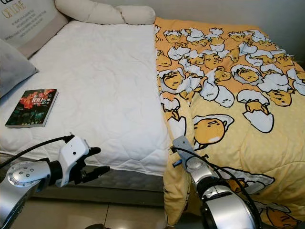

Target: Clean up the room

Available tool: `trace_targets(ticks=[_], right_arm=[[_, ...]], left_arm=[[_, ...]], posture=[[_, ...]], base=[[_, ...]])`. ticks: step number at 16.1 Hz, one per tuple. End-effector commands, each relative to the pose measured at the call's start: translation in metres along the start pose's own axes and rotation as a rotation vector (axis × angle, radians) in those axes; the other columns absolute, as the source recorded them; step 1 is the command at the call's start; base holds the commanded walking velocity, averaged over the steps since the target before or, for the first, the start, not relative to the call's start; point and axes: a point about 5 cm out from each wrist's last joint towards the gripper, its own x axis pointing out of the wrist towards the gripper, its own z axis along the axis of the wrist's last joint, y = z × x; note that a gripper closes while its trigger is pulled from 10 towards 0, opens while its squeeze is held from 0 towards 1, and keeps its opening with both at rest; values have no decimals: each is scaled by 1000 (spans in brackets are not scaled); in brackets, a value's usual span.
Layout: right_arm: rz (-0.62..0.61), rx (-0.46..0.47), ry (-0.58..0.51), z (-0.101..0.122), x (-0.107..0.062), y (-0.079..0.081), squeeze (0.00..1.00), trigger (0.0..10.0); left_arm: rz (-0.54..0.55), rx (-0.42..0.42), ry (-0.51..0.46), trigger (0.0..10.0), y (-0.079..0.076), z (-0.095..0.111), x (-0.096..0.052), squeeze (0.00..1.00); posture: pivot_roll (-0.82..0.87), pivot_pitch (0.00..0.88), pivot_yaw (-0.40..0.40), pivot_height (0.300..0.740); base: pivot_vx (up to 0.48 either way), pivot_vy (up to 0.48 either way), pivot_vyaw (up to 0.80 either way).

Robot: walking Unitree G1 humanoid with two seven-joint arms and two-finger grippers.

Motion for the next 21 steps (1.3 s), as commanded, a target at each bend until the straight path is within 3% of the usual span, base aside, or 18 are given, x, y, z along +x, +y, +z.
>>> trace_targets(ticks=[1,3,5,8,10,12,14,16,17,18,19,20,21], right_arm=[[55,63,-63,13,-1,-5,0,0],[183,128,-147,29,-3,-2,0,0],[500,140,-237,50,-10,19,0,0],[707,166,-262,61,-17,39,0,0],[766,165,-241,63,-18,51,0,0],[752,163,-223,60,-17,53,0,0],[718,388,-252,70,-17,52,0,0],[740,455,-262,73,-18,54,0,0],[639,243,-174,51,-12,58,0,10000],[574,58,-132,35,-8,62,192,10000],[567,21,-128,31,-8,63,192,10000],[545,136,-163,32,-8,64,1000,10000],[550,199,-190,33,-8,65,1000,10000]], left_arm=[[5,23,4,10000,4,2,0,0],[8,23,3,10000,5,2,0,0],[15,26,5,10000,7,2,0,0],[18,30,5,10000,8,2,1,0],[22,33,6,10000,9,2,1,0],[26,34,5,10000,9,2,1,0],[34,36,4,10000,9,2,2,0],[35,36,4,10000,9,2,3,0],[32,38,6,10000,8,1,4,0],[30,40,7,10000,7,1,6,0],[29,40,7,10000,7,1,6,0],[31,42,6,10000,7,2,8,0],[37,42,6,10000,8,2,8,0]], posture=[[51,0,-18,740],[47,0,-18,740],[44,0,-17,740],[43,0,-16,740],[47,0,-22,740],[49,0,-24,740],[51,0,-30,740],[49,0,-32,740],[46,0,-30,740],[46,0,-30,740],[45,0,-30,740],[45,0,-30,740],[52,0,-36,740]], base=[[0,0,0],[0,0,0],[0,0,0],[0,0,0],[0,0,0],[0,0,0],[0,0,0],[0,0,0],[0,0,0],[0,0,0],[0,0,0],[0,0,0],[0,0,0]])
